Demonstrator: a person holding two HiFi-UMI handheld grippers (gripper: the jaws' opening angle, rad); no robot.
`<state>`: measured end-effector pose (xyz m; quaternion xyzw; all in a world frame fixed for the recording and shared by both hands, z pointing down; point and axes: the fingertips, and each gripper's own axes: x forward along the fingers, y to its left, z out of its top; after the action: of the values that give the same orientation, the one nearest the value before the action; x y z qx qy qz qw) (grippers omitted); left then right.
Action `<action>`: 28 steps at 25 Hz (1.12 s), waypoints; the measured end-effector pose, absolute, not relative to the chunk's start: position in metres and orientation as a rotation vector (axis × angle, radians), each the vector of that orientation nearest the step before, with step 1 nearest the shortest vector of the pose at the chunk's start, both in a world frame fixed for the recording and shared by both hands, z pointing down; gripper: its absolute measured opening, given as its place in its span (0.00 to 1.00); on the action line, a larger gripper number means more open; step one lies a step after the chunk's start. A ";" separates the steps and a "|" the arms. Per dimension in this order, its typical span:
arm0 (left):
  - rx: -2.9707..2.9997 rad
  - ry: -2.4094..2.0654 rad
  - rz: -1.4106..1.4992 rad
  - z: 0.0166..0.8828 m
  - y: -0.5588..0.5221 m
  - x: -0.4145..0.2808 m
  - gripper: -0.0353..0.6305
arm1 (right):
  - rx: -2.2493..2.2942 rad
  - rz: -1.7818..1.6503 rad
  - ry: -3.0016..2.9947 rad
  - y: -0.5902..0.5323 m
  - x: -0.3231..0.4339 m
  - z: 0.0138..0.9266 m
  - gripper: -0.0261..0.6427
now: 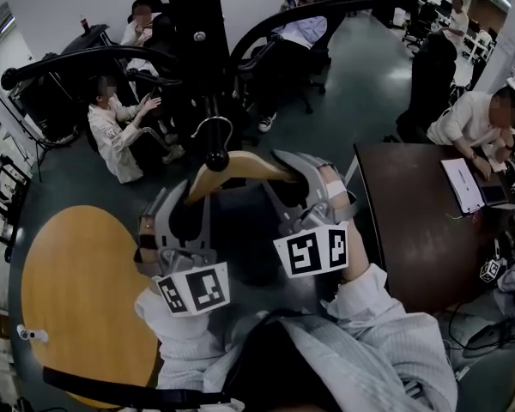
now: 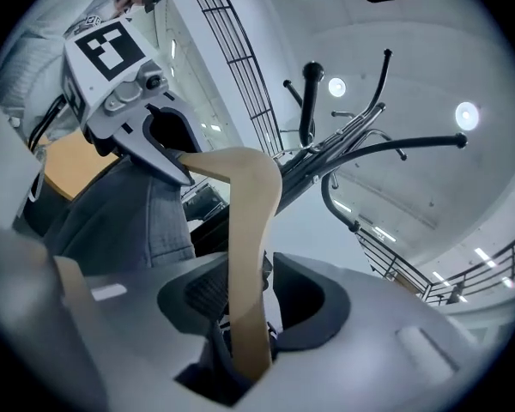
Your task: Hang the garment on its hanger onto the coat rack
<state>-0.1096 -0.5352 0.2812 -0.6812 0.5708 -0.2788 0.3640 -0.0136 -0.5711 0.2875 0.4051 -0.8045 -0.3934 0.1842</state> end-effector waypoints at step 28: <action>-2.360 1.603 0.100 0.278 -0.457 0.008 0.06 | 1.624 -0.411 -2.699 -0.484 0.081 0.290 0.04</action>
<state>0.0082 -0.4568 0.2777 -0.8183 0.5558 0.0346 0.1428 0.0811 -0.4842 0.2898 0.5112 -0.8495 -0.1294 -0.0179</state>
